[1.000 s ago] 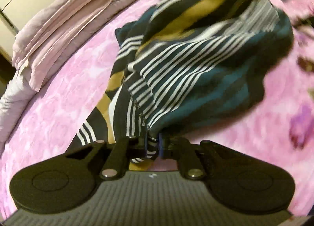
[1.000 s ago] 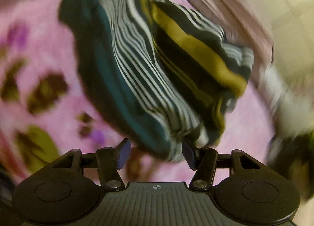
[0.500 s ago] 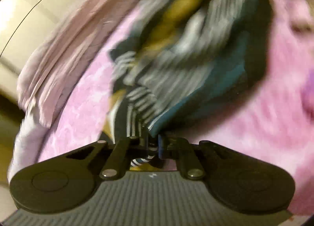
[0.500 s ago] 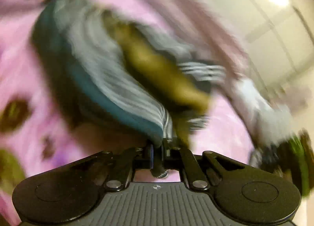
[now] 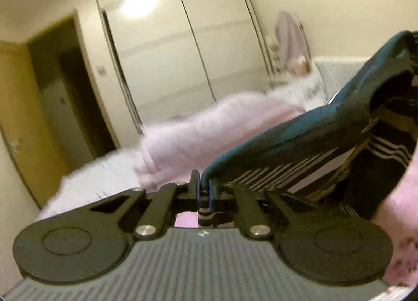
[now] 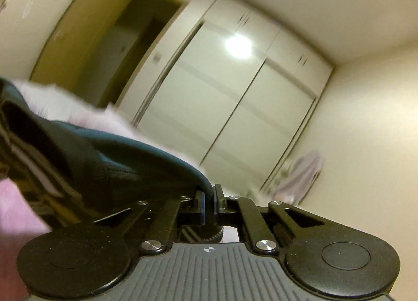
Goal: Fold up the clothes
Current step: 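Grasp the sweater with the left gripper while the right gripper grasps it too, lifting it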
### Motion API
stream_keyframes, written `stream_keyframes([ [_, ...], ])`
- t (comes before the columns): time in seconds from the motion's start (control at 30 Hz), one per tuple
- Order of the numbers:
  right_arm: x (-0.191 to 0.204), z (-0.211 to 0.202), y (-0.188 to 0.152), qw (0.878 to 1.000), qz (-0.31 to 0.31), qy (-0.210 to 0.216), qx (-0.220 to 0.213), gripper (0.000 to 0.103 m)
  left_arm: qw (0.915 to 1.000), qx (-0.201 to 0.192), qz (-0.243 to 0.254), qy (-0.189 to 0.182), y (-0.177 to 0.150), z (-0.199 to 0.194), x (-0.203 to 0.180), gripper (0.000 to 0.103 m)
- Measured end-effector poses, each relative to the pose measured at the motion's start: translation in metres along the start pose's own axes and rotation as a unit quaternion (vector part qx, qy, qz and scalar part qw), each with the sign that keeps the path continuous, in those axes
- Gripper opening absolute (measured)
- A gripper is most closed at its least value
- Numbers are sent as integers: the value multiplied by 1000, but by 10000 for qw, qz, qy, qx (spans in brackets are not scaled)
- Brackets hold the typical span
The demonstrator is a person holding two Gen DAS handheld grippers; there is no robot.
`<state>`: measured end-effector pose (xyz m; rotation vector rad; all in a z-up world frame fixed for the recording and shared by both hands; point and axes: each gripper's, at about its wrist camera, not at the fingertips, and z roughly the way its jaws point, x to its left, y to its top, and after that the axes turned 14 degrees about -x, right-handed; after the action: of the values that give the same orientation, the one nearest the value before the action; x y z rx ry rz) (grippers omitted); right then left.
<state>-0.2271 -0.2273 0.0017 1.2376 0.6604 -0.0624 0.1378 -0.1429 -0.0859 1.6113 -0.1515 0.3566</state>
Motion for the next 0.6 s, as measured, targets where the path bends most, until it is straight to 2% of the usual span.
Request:
stream_keyframes([
  [0.13, -31, -19, 38, 9989, 157, -22, -438, 1, 9979, -466, 47, 446, 59, -38, 1, 6],
  [0.3, -69, -76, 76, 9950, 270, 323, -910, 1, 9920, -791, 117, 977, 116, -103, -6, 6],
  [0.47, -98, -148, 104, 9872, 195, 780, -1380, 0, 9832, -983, 279, 1514, 159, -173, -15, 6],
  [0.6, -116, -195, 114, 9810, 229, 1119, -1570, 0, 9762, -1088, 359, 1844, 186, -229, -32, 6],
])
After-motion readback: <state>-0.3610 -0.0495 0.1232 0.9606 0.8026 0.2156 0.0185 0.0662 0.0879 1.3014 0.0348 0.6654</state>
